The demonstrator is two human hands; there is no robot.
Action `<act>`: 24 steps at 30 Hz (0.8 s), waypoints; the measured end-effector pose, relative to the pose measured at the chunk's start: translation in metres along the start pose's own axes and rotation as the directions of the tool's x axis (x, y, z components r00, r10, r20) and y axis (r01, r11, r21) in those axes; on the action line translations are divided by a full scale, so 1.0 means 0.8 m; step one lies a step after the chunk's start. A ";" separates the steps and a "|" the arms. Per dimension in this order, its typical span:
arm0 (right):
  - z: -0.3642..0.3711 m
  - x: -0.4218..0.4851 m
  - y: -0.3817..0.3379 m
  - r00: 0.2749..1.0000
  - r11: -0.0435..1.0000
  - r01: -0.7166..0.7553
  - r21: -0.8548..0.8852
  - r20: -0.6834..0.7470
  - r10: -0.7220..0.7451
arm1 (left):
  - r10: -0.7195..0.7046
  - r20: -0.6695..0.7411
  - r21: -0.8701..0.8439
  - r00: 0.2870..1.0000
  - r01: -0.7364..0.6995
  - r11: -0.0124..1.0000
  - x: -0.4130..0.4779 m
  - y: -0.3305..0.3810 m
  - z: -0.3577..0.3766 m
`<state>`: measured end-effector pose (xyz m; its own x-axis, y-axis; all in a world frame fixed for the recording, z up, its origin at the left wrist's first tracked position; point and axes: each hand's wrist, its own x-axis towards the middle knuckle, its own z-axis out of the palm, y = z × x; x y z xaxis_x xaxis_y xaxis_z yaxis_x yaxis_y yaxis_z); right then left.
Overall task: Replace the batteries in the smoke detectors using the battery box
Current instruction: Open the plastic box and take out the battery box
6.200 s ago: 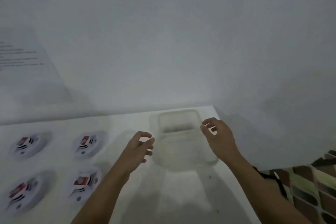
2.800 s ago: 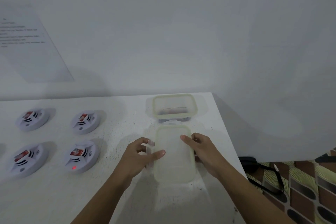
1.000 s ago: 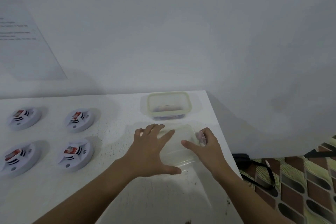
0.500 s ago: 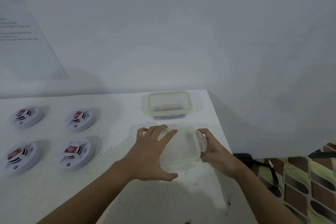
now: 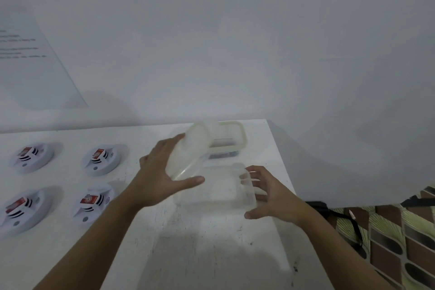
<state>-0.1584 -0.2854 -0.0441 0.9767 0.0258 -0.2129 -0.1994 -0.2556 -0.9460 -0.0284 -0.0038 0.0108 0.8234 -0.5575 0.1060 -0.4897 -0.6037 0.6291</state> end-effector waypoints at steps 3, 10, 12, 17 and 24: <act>-0.012 -0.004 -0.008 0.997 0.998 -0.026 -0.065 0.072 0.031 | -0.070 0.035 -0.146 0.997 0.075 0.986 0.006 -0.007 -0.012; -0.005 0.011 -0.054 0.960 0.989 0.139 0.047 -0.251 -0.123 | -0.044 0.222 -0.331 0.974 0.117 0.936 0.020 0.008 -0.030; 0.004 0.027 -0.076 0.920 0.971 0.240 0.005 -0.321 -0.226 | -0.008 0.310 -0.294 0.951 0.104 0.950 0.029 0.018 -0.040; 0.007 0.063 -0.128 0.862 0.896 0.410 -0.172 -0.246 -0.442 | 0.095 0.475 -0.245 0.875 0.028 0.969 0.055 0.045 -0.051; -0.015 0.088 -0.142 0.817 0.887 0.458 -0.056 -0.367 -0.445 | 0.222 0.392 -0.520 0.893 0.015 0.854 0.071 0.044 -0.075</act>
<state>-0.0664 -0.2658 0.0515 0.9154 -0.2201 0.3370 0.2751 -0.2692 -0.9230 0.0183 -0.0225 0.0856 0.5138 -0.8553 -0.0673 -0.2565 -0.2280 0.9393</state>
